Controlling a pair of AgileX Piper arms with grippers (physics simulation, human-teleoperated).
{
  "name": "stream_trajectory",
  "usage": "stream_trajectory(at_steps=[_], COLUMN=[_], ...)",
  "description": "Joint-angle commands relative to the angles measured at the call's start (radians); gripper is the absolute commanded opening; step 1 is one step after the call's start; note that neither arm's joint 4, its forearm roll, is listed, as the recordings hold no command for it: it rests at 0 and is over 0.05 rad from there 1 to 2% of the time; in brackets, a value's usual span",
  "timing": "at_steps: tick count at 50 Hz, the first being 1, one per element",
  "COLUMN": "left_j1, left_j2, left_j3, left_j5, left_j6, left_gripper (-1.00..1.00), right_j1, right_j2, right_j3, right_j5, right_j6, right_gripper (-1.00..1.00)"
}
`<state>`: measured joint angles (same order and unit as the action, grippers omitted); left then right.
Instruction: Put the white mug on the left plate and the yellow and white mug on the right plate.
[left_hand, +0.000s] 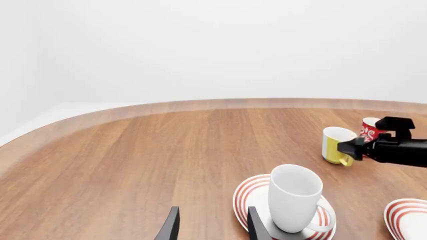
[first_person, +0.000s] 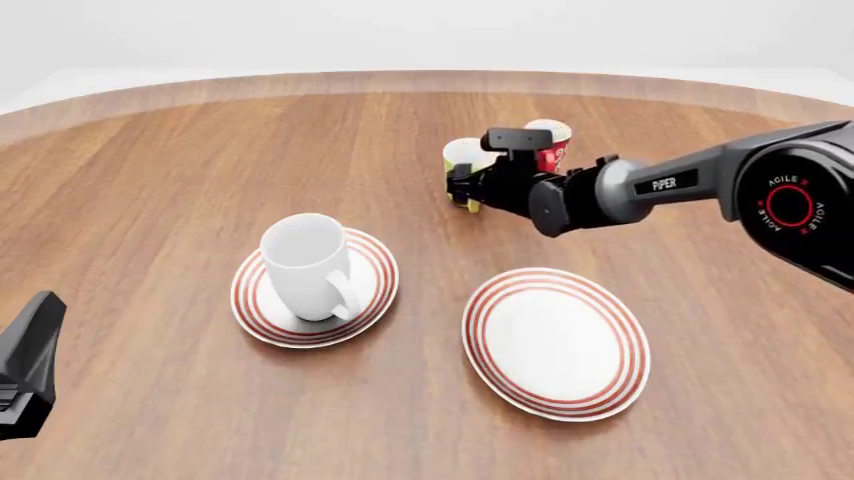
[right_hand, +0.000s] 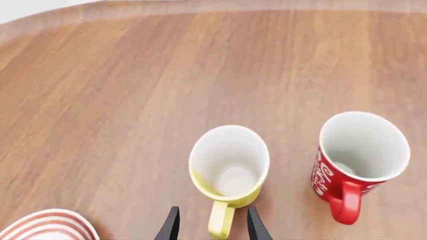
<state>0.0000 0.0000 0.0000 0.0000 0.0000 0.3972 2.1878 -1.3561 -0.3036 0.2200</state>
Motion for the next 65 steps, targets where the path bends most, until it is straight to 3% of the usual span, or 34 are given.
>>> stream_trajectory(at_steps=[1,49,50,65], left_j1=[0.0,0.0,0.0,0.0], left_j2=[0.0,0.0,0.0,0.0], left_j3=[0.0,0.0,0.0,0.0], left_j5=[0.0,0.0,0.0,0.0], left_j6=[0.0,0.0,0.0,0.0], left_gripper=[1.0,1.0,1.0,1.0], right_j1=[0.005,-0.011,-0.011,-0.008], right_j2=[0.01,0.047,0.046,0.036], right_j3=[-0.009,-0.04,-0.04,-0.032], right_j5=[0.019,0.065,0.064,0.06], right_j6=[0.011,0.008,0.008,0.009], right_gripper=[1.0,1.0,-1.0,-1.0])
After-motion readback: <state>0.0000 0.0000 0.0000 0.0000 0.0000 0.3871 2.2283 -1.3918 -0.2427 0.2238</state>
